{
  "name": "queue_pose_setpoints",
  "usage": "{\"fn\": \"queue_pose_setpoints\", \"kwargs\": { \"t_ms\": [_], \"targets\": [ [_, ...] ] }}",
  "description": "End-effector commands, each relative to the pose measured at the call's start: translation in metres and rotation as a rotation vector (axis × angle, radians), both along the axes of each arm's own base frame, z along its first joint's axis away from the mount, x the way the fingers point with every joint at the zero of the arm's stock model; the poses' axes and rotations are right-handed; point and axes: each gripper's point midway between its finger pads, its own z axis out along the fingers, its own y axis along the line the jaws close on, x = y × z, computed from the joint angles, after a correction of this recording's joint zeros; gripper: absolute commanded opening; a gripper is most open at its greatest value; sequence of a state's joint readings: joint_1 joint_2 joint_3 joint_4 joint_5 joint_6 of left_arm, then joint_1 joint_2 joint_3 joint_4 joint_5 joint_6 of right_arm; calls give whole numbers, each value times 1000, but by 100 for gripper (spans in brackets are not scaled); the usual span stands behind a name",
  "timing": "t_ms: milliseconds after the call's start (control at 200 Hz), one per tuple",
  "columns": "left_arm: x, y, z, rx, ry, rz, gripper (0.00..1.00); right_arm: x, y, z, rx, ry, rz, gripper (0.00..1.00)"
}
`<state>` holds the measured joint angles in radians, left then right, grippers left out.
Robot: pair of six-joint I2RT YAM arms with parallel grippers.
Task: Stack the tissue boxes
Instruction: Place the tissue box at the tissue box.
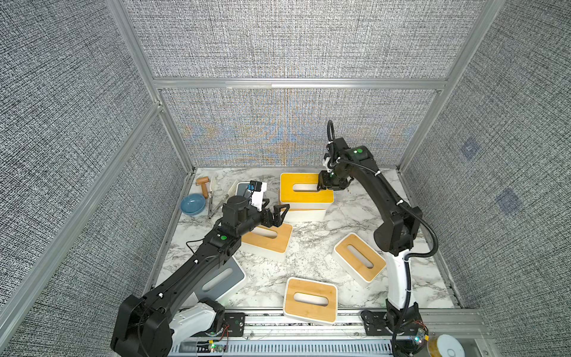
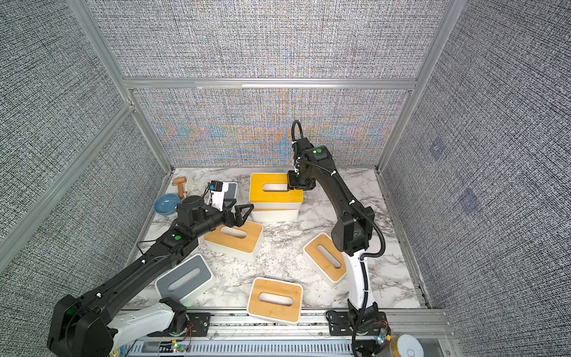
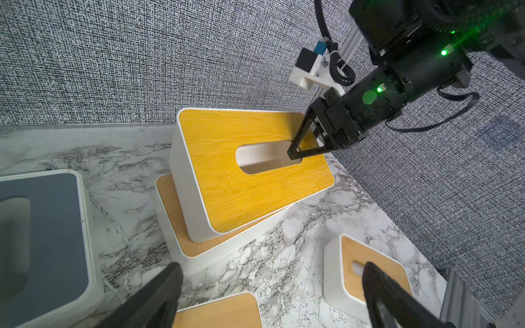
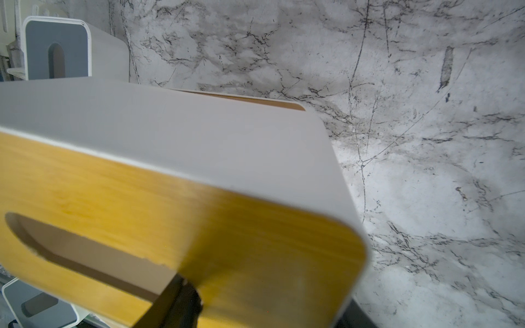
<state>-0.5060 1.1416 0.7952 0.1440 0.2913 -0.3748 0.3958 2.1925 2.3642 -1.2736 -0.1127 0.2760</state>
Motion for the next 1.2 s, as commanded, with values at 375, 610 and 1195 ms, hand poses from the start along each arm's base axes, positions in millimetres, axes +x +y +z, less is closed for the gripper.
{"fn": "queue_pose_setpoints", "kwargs": {
  "t_ms": [375, 610, 1195],
  "targets": [
    [27, 2, 18, 37, -14, 65, 100, 4, 2, 40, 35, -109, 21, 75],
    [45, 4, 20, 28, 94, 49, 99, -11, -23, 68, 60, -214, -31, 95],
    [85, -24, -26, -30, 424, -111, 99, -6, -4, 46, 501, -209, -129, 99]
  ]
}}
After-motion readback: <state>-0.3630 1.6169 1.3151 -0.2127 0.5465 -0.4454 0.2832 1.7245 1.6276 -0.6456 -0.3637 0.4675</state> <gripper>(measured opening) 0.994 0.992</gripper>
